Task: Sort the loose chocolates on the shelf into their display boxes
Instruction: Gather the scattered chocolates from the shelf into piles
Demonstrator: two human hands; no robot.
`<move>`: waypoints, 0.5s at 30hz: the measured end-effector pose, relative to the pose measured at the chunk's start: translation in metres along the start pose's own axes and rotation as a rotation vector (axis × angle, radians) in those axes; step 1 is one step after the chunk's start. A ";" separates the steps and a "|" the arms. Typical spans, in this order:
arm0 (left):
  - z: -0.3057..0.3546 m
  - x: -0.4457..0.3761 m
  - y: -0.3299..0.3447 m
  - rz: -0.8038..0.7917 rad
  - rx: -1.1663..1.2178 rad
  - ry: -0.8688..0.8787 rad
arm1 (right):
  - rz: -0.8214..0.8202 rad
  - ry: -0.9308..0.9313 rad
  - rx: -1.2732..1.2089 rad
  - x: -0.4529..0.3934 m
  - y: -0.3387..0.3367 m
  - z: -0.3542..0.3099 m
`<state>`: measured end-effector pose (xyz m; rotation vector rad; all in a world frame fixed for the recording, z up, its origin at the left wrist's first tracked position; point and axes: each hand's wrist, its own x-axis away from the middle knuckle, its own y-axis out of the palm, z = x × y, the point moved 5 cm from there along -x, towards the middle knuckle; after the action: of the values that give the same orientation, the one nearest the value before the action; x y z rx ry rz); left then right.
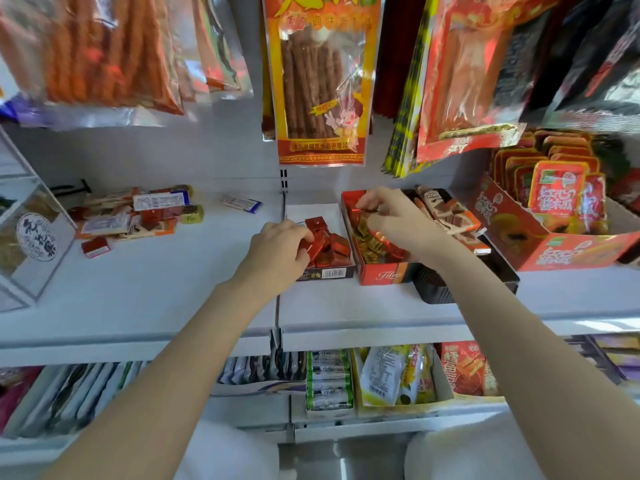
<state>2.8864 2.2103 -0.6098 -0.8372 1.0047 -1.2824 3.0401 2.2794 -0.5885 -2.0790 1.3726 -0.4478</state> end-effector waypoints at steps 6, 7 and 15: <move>-0.012 0.003 -0.009 0.052 -0.016 -0.034 | 0.111 -0.101 0.132 0.005 -0.012 -0.005; -0.017 0.004 -0.013 0.057 -0.019 -0.052 | 0.115 -0.110 0.089 0.006 -0.012 -0.009; -0.101 0.030 -0.029 0.007 -0.055 -0.311 | -0.077 -0.271 0.104 -0.008 0.063 -0.060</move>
<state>2.7822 2.1817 -0.6227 -1.0382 0.7958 -1.0813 2.9581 2.2515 -0.5832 -2.0267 1.0923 -0.2511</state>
